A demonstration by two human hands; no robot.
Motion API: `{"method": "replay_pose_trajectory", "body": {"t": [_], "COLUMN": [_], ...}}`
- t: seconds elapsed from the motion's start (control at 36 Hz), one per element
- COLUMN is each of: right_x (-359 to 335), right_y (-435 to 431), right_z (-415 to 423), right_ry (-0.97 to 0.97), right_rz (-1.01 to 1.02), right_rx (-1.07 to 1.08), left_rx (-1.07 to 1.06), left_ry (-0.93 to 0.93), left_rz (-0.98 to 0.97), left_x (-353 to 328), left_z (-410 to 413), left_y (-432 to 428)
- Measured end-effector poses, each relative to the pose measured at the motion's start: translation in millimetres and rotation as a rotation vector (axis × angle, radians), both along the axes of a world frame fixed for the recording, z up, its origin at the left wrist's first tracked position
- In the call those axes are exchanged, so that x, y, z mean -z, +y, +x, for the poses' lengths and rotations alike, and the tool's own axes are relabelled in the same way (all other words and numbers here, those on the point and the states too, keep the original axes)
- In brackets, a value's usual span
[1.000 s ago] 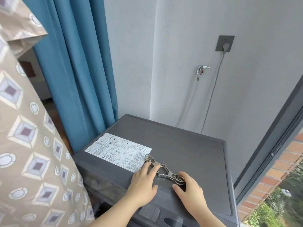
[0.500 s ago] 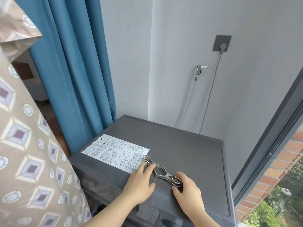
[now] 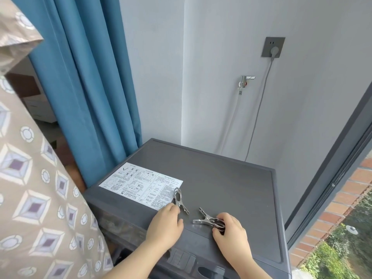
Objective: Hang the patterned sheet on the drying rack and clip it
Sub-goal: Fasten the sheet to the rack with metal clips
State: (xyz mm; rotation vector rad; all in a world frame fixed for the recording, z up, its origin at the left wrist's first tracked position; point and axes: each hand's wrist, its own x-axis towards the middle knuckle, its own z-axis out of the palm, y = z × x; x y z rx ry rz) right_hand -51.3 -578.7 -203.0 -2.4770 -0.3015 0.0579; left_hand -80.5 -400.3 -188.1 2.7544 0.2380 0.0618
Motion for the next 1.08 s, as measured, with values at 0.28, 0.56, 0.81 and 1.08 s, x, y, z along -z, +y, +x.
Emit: {"method": "replay_pose_trajectory", "body": {"t": [0.28,0.56,0.81,1.08], "right_x": [-3.9,1.6,1.5,-17.2], "right_y": [10.1,8.8,11.7,26.2], "right_z": [0.2,-0.7,-4.0,-6.2], "right_ry": [-0.006,-0.038,-0.068,-0.174], "right_rz": [-0.209,-0.130,-0.145,-0.323], "right_rx": [-0.097,-0.036,-0.013,-0.017], "left_rx": [0.018,0.008,-0.019,-0.334], "left_ry": [-0.002,0.040,-0.078,0.003], "left_rz": [0.036,-0.015,-0.074,0.090], "left_x": [-8.8,-14.0,-1.9,2.2], "left_z": [16.9,15.3,-2.3,-14.3], "left_y": [13.2,21.5,30.4,31.9]}}
